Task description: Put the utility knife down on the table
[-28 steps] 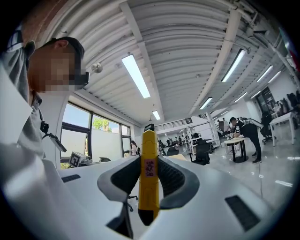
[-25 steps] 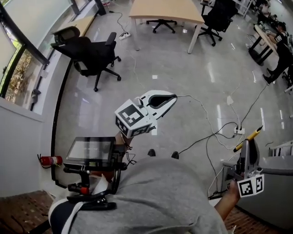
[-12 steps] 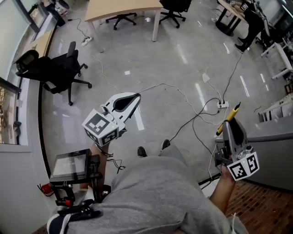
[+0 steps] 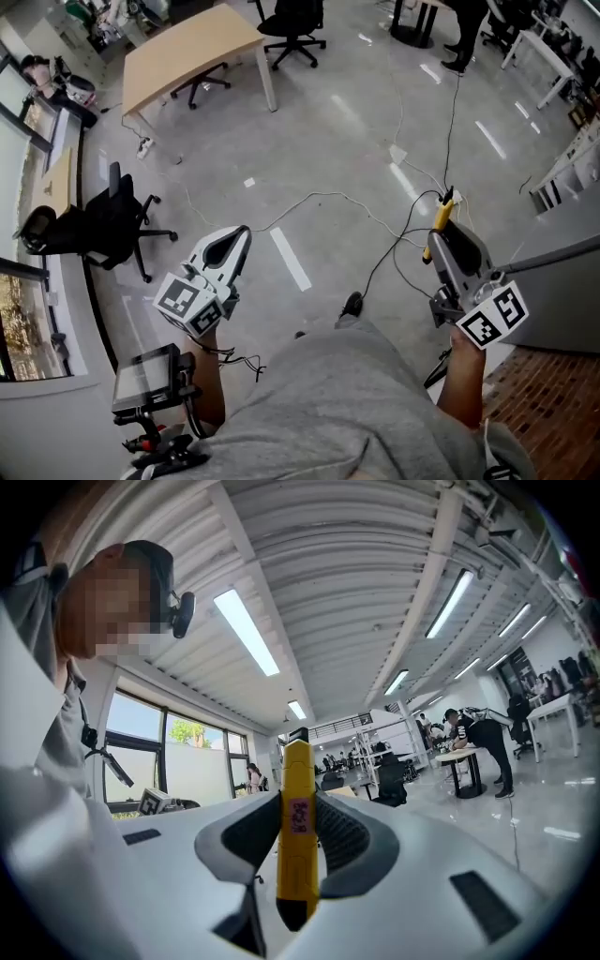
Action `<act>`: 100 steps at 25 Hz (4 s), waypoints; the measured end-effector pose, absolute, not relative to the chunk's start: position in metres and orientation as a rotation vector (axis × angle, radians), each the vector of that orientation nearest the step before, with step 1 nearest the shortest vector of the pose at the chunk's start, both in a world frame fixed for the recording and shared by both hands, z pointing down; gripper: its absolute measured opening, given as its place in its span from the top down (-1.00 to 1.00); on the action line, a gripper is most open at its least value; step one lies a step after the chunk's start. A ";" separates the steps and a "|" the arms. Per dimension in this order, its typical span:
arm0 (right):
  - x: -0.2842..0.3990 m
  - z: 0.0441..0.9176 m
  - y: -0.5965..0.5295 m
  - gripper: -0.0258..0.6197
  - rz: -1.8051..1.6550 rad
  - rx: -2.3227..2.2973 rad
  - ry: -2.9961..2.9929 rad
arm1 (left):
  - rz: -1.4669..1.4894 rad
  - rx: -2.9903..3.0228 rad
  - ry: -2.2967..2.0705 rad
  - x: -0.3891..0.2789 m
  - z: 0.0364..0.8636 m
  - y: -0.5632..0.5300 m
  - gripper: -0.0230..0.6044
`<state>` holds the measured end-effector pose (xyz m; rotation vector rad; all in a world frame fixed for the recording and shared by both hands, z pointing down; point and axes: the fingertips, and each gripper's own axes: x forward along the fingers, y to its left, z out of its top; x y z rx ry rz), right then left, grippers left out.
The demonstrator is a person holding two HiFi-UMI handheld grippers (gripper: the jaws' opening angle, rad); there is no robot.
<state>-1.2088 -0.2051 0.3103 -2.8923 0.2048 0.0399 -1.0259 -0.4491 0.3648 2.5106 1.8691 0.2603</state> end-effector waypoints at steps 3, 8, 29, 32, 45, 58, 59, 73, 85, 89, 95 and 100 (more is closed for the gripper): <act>-1.191 0.319 -0.165 0.56 0.034 -2.874 0.203 | 0.254 2.509 1.896 -1.012 0.362 -0.409 0.91; -1.171 0.325 -0.097 0.55 0.042 -2.864 0.245 | 0.253 2.538 1.879 -1.000 0.364 -0.345 0.91; -1.033 0.346 0.045 0.56 0.001 -2.828 0.173 | 0.272 2.485 1.931 -0.844 0.374 -0.184 0.91; -0.999 0.336 0.054 0.56 0.006 -2.858 0.132 | 0.227 2.432 1.974 -0.803 0.368 -0.163 0.91; -0.880 0.313 0.122 0.55 0.016 -2.867 0.017 | 0.218 2.338 2.036 -0.666 0.363 -0.087 0.91; -0.783 0.309 0.310 0.56 0.065 -2.837 0.297 | 0.188 2.527 1.903 -0.607 0.339 0.087 0.91; -0.779 0.309 0.323 0.56 0.063 -2.839 0.313 | 0.190 2.532 1.898 -0.606 0.339 0.102 0.91; -0.699 0.326 0.452 0.56 0.050 -2.806 0.306 | 0.273 2.532 1.938 -0.521 0.360 0.240 0.91; -0.524 0.321 0.520 0.56 0.011 -2.829 0.298 | 0.252 2.453 1.952 -0.341 0.377 0.330 0.91; -0.468 0.313 0.548 0.56 0.022 -2.838 0.309 | 0.237 2.456 1.950 -0.288 0.369 0.362 0.91; -0.396 0.312 0.615 0.55 0.020 -2.806 0.385 | 0.290 2.527 1.876 -0.230 0.370 0.410 0.91; -0.334 0.309 0.670 0.55 0.002 -2.760 0.540 | 0.287 2.633 1.711 -0.185 0.353 0.445 0.91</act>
